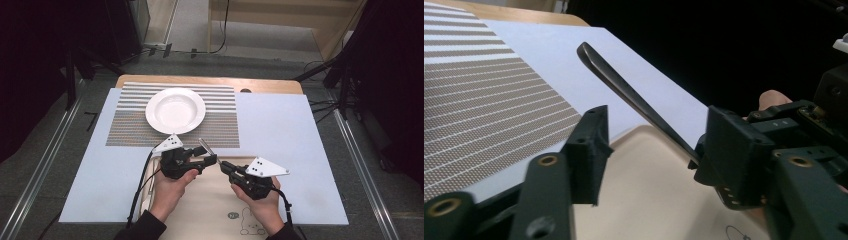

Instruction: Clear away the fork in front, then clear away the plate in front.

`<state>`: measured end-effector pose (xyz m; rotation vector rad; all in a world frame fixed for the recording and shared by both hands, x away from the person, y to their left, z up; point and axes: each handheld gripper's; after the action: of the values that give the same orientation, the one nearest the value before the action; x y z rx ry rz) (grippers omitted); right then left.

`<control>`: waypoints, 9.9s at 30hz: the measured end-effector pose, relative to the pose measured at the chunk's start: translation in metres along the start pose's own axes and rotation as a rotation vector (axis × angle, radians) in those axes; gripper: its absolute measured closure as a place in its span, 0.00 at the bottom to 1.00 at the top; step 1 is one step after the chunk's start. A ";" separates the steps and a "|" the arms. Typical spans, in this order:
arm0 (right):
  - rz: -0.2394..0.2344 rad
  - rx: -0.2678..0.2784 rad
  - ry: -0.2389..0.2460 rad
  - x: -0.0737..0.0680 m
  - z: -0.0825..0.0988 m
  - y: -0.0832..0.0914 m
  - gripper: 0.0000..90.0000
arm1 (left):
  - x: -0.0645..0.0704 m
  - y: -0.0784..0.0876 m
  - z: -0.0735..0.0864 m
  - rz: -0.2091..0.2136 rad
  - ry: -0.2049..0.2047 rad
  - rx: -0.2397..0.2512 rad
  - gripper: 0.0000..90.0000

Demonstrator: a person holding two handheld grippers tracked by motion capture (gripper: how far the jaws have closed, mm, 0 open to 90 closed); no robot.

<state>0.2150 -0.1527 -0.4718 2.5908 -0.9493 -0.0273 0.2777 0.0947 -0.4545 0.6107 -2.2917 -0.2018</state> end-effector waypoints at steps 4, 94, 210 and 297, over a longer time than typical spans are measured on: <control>-0.005 -0.004 0.000 -0.002 0.000 -0.002 0.93 | -0.001 0.001 -0.001 -0.001 0.020 0.002 0.60; 0.426 -0.025 -0.073 0.077 0.080 0.118 0.00 | -0.034 0.092 0.012 0.069 0.115 -0.006 0.97; 0.461 -0.042 -0.116 0.086 0.100 0.136 0.00 | -0.053 0.074 0.040 -0.414 -0.131 -0.246 0.88; 0.453 -0.013 -0.082 0.083 0.096 0.134 0.00 | -0.128 0.062 -0.108 -0.458 -0.046 -0.050 0.00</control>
<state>0.1817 -0.3319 -0.5041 2.3181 -1.5367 -0.0178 0.4082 0.2150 -0.4381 1.1085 -2.1518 -0.4935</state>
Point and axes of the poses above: each handheld gripper's, and its own axes: y roughly backward along the jaws, z roughly out of its underside, x roughly to its right, and after that the axes turned 14 degrees about y, right-handed
